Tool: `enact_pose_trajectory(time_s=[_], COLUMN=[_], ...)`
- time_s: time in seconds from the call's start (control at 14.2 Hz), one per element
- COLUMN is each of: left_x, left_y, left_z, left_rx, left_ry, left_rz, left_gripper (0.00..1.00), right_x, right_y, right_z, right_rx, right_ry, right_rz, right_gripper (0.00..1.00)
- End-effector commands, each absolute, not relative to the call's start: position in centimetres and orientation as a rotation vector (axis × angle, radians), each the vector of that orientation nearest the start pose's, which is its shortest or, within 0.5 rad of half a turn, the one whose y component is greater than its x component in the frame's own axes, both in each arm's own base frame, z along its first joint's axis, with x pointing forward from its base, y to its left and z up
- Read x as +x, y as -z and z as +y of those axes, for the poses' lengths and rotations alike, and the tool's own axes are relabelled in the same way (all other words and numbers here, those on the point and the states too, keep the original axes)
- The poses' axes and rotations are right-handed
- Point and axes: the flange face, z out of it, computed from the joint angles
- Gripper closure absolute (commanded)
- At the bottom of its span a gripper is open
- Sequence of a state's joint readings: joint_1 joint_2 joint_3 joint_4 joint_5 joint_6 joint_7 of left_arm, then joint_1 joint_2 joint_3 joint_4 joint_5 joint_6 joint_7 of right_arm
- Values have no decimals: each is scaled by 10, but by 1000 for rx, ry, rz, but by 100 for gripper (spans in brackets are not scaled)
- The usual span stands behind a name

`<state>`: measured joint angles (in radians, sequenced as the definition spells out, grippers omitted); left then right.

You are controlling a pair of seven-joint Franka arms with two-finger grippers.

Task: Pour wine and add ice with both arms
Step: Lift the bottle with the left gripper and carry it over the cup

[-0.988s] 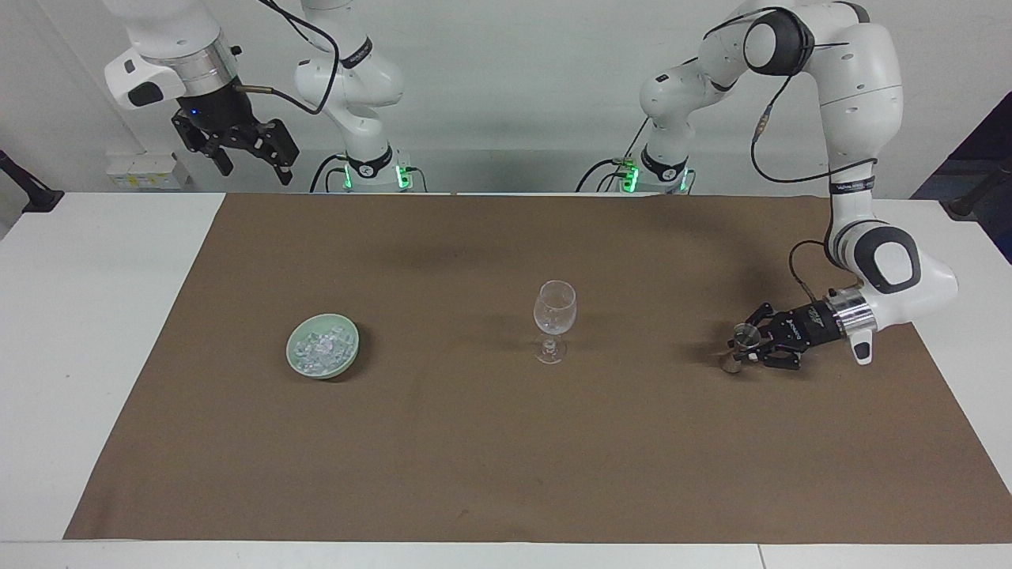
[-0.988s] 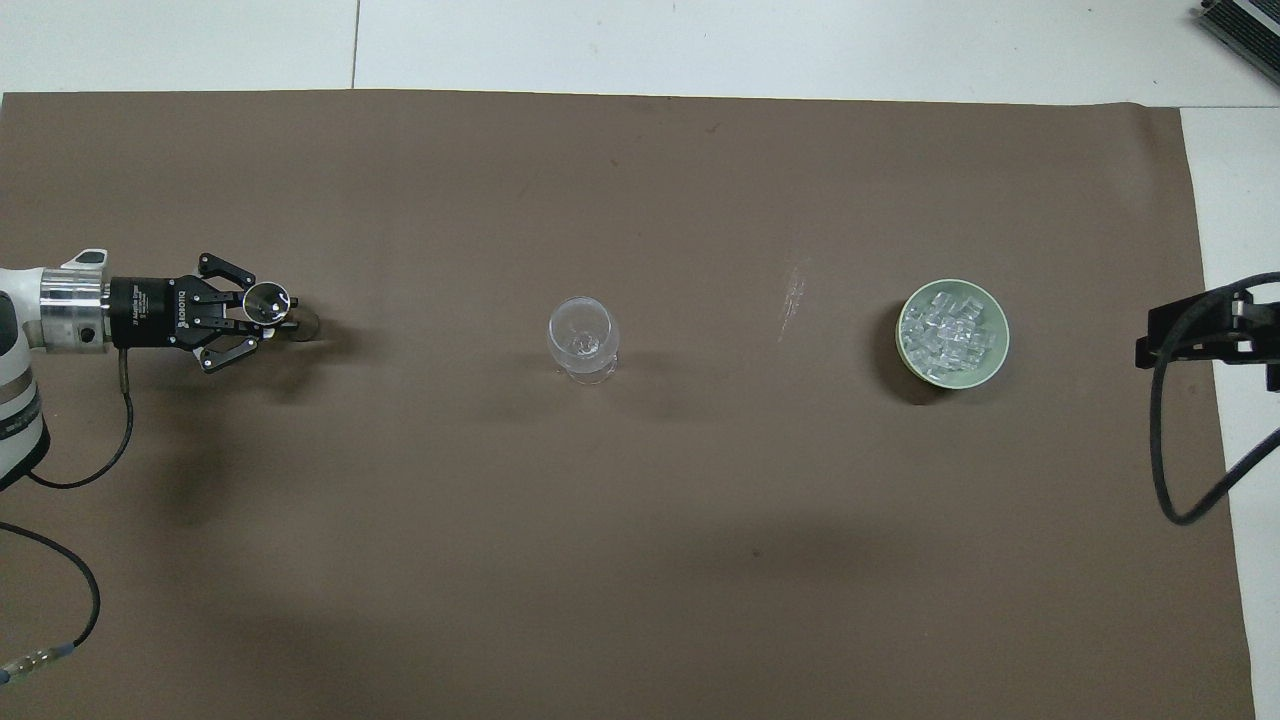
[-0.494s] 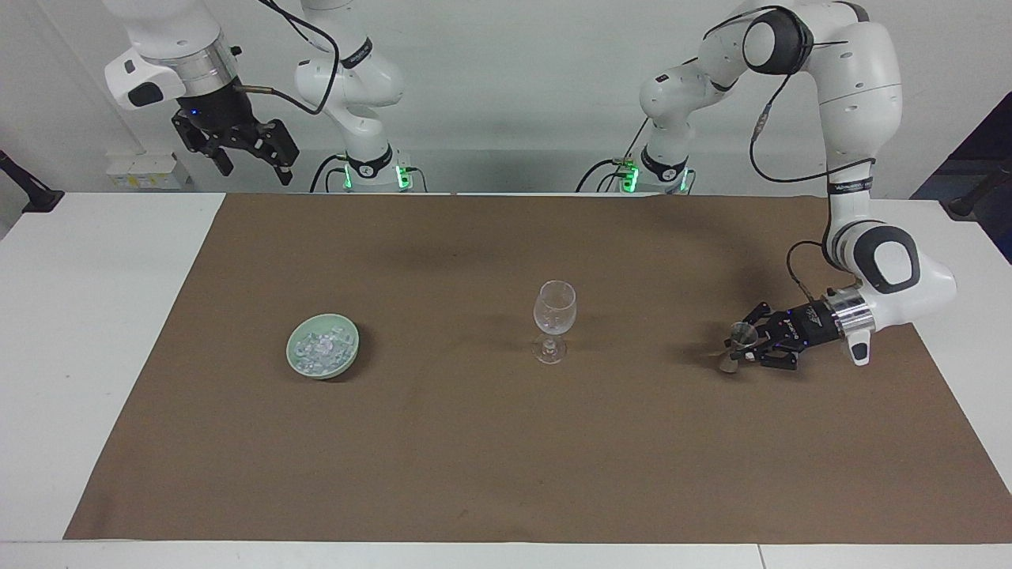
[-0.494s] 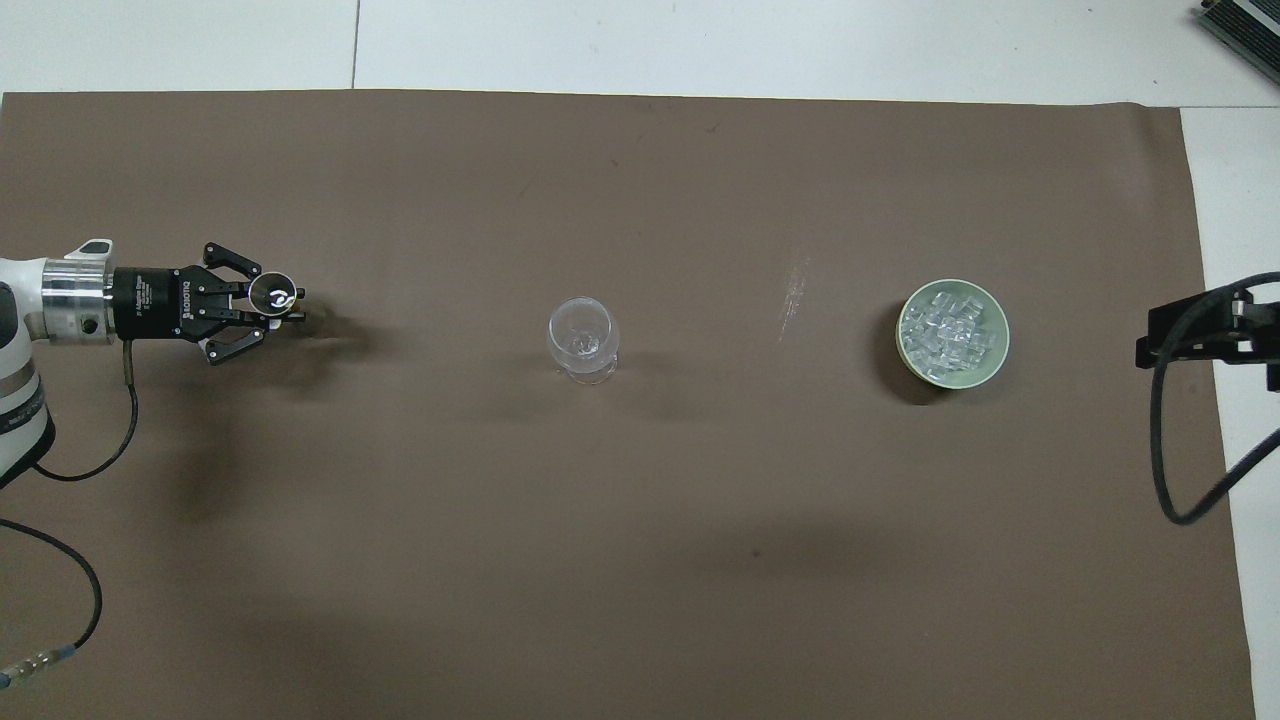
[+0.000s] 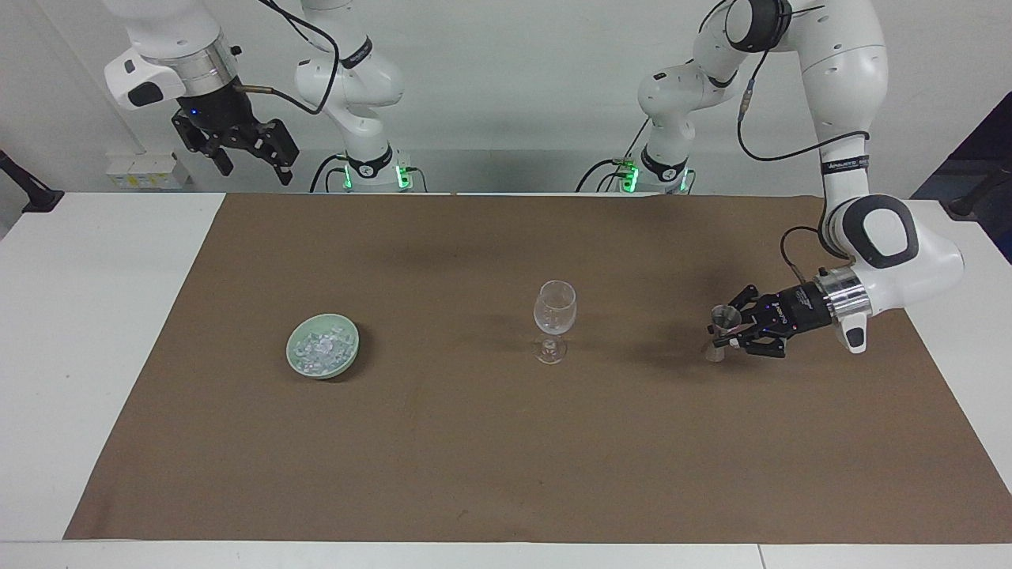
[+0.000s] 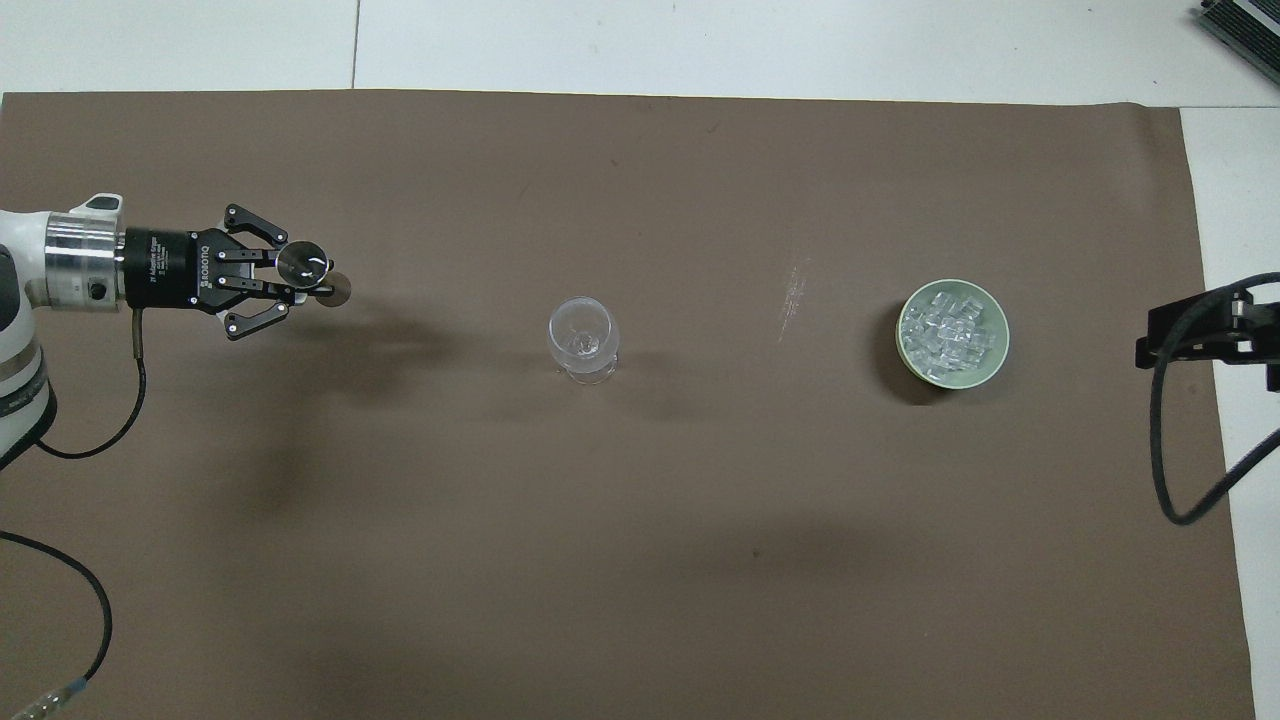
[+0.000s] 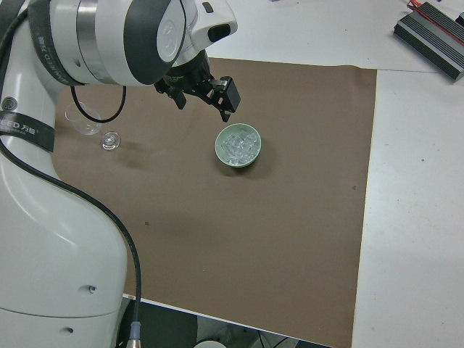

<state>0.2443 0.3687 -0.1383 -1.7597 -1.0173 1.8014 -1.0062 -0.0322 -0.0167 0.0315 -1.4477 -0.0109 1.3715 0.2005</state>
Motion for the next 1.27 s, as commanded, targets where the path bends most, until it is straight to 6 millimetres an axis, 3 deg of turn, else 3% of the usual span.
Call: enact_pose_trajectory(time_s=[0.0, 0.78, 1.2], left_x=[632, 619, 611], left_y=[-394, -457, -458], left_z=[-26, -143, -186], left_rx=[1588, 1641, 1728], left_ry=[847, 798, 733], left_rz=[1602, 1637, 1627], left_gripper=[100, 100, 100], right_x=[526, 526, 526], right_y=[-677, -677, -677], right_z=[-5, -4, -4], right_rx=[-3133, -3133, -3133], right_ry=[-94, -94, -94], right_rz=[302, 297, 297], right_gripper=[0, 0, 0])
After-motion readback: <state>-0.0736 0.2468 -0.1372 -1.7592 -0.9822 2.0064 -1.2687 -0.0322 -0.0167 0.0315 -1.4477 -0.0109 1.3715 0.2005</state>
